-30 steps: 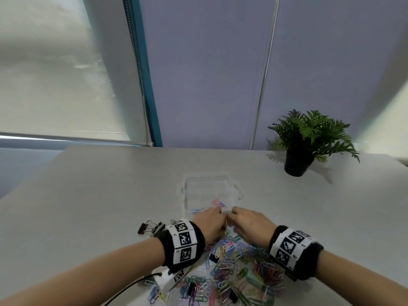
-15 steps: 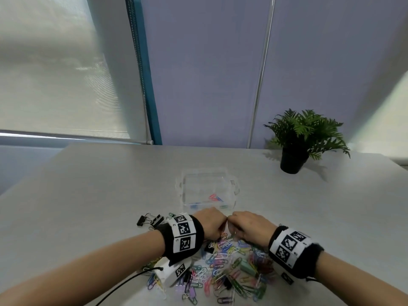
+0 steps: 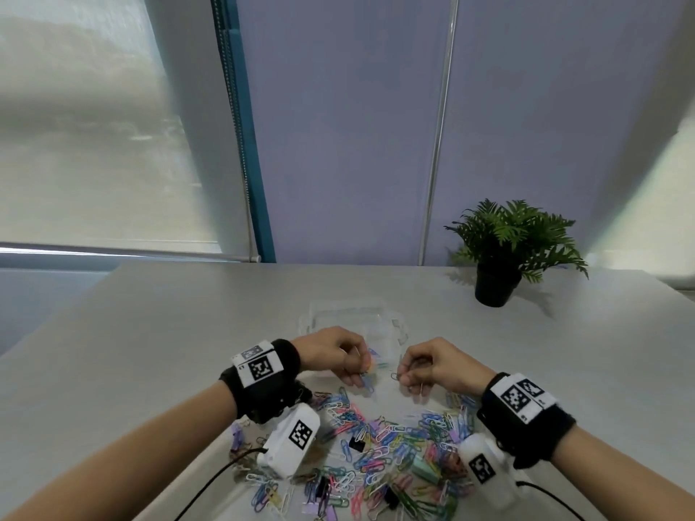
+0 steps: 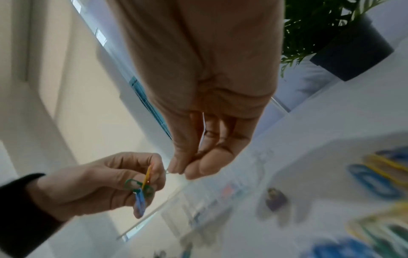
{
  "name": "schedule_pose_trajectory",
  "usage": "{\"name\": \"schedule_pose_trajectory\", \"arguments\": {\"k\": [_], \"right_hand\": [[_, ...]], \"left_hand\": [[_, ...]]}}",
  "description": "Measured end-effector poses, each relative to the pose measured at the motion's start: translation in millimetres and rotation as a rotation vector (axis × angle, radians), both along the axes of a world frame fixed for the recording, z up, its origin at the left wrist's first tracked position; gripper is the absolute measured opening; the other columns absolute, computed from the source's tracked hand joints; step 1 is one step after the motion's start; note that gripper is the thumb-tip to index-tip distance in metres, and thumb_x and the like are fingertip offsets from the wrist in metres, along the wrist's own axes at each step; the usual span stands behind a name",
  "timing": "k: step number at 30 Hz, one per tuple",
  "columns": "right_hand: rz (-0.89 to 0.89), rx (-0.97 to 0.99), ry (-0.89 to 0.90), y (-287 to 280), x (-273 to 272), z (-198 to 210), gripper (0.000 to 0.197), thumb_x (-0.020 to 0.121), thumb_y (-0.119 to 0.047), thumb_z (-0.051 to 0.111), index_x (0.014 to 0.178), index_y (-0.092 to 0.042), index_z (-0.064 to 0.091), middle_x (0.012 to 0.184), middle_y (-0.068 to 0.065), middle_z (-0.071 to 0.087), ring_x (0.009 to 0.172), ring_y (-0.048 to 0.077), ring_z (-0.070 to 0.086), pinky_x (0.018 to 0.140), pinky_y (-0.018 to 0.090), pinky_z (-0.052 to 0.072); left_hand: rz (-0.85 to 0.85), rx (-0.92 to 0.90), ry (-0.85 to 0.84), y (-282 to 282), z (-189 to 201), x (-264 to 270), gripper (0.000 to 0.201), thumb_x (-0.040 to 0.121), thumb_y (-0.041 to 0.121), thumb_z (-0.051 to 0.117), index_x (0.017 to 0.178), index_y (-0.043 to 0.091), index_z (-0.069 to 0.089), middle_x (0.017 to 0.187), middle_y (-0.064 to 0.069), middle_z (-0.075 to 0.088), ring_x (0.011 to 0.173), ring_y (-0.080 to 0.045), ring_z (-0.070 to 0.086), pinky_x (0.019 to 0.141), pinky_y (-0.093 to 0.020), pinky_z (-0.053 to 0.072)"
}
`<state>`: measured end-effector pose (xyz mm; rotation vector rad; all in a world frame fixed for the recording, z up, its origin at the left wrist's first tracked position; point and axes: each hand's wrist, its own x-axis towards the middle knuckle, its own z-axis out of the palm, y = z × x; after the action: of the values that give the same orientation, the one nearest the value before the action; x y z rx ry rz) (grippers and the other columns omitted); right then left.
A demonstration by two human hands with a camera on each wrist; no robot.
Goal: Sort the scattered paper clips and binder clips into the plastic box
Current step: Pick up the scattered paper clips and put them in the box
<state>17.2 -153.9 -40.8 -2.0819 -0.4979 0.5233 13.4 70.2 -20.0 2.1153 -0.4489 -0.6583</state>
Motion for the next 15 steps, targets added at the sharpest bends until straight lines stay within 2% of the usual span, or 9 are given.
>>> {"name": "schedule_pose_trajectory", "arguments": {"k": [4,7,9,10,11,13,15], "right_hand": [[-0.114,0.055,-0.105,12,25,18,0.019,0.079,0.004,0.066,0.070,-0.012,0.062,0.059,0.005,0.059,0.046,0.004,0.059,0.048,0.016,0.048],[-0.177,0.059,-0.156,28,44,21,0.020,0.078,0.007,0.064,0.071,-0.011,0.061,0.059,0.005,0.058,0.043,0.002,0.058,0.047,0.015,0.049],[-0.176,0.012,-0.162,39,50,18,0.014,0.079,0.008,0.062,0.077,-0.006,0.063,0.062,0.006,0.059,0.041,0.000,0.057,0.047,0.013,0.050],[-0.161,-0.039,-0.173,44,51,16,0.011,0.080,0.008,0.060,0.082,-0.002,0.065,0.065,0.006,0.060,0.043,0.000,0.057,0.048,0.012,0.049],[-0.134,-0.117,-0.203,48,49,15,0.011,0.082,0.006,0.060,0.088,0.000,0.067,0.070,0.008,0.064,0.048,0.000,0.058,0.051,0.011,0.048],[-0.055,-0.316,-0.345,50,42,15,0.016,0.084,-0.002,0.060,0.097,-0.003,0.069,0.090,0.010,0.069,0.073,0.012,0.062,0.063,0.013,0.044],[0.031,-0.438,-0.505,45,28,16,0.017,0.086,-0.008,0.056,0.099,-0.009,0.068,0.104,0.008,0.067,0.095,0.021,0.060,0.078,0.023,0.043]], "left_hand": [[0.131,0.008,-0.140,9,18,25,0.010,0.088,-0.001,0.053,0.088,0.007,0.059,0.076,-0.003,0.061,0.062,-0.008,0.065,0.067,-0.016,0.056],[0.205,0.170,-0.323,10,21,45,0.008,0.087,0.001,0.055,0.090,0.007,0.060,0.087,-0.012,0.064,0.060,-0.007,0.063,0.057,-0.010,0.053],[0.210,0.278,-0.376,8,18,52,0.011,0.087,-0.001,0.053,0.092,0.004,0.062,0.096,-0.020,0.068,0.058,-0.007,0.064,0.052,-0.007,0.049],[0.197,0.331,-0.384,7,15,54,0.016,0.087,-0.004,0.051,0.096,0.001,0.064,0.101,-0.020,0.068,0.065,-0.013,0.068,0.054,-0.008,0.049],[0.173,0.391,-0.400,6,12,54,0.022,0.086,-0.006,0.049,0.100,-0.001,0.065,0.106,-0.019,0.068,0.080,-0.021,0.069,0.061,-0.012,0.049],[0.127,0.511,-0.516,4,5,48,0.029,0.088,-0.005,0.046,0.109,0.004,0.064,0.114,-0.012,0.066,0.102,-0.025,0.063,0.082,-0.021,0.046],[0.081,0.513,-0.673,1,-1,33,0.028,0.090,0.001,0.046,0.111,0.009,0.063,0.113,-0.009,0.066,0.104,-0.024,0.060,0.090,-0.028,0.044]]}}
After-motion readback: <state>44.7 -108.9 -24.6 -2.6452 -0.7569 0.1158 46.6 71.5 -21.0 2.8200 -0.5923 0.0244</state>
